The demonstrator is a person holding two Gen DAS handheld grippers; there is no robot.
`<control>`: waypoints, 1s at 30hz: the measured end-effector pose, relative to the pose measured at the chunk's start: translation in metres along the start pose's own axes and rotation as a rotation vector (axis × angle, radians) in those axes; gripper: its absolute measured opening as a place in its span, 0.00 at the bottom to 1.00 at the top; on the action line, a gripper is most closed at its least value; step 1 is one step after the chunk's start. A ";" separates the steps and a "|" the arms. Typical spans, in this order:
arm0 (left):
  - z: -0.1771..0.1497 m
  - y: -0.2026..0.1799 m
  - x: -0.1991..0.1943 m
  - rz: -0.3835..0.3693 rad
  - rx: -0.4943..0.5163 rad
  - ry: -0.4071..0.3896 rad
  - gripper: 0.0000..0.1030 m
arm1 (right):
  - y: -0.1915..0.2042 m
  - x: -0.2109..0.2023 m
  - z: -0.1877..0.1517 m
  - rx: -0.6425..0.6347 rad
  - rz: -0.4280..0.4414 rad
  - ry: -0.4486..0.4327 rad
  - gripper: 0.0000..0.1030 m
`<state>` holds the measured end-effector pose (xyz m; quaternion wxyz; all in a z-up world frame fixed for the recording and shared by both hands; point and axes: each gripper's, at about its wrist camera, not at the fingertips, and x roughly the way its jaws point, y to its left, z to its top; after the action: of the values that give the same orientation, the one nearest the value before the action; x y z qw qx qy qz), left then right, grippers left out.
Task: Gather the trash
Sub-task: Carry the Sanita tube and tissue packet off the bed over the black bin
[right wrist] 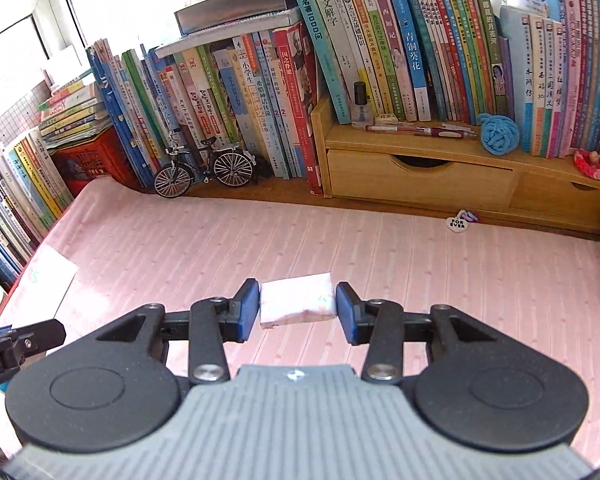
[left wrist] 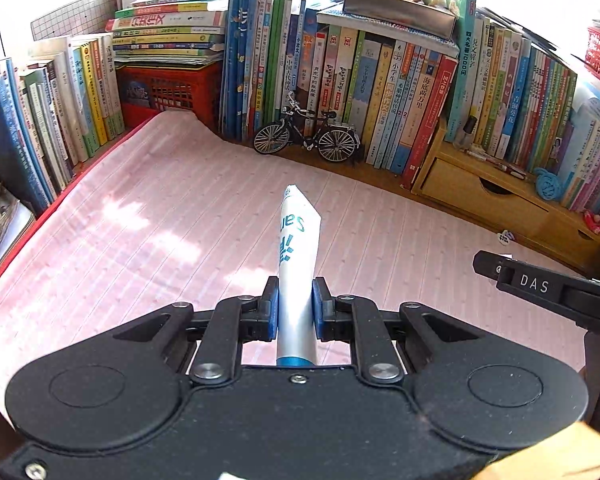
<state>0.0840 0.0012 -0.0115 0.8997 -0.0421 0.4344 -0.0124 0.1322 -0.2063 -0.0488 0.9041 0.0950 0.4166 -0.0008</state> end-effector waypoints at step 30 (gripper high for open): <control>-0.174 0.116 -0.186 -0.009 -0.090 -0.018 0.16 | 0.092 -0.172 -0.124 -0.054 0.115 -0.064 0.46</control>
<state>-0.1698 0.1160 0.0159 0.9007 -0.0847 0.4261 0.0036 -0.0665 -0.1084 0.0179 0.9178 0.0941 0.3810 0.0594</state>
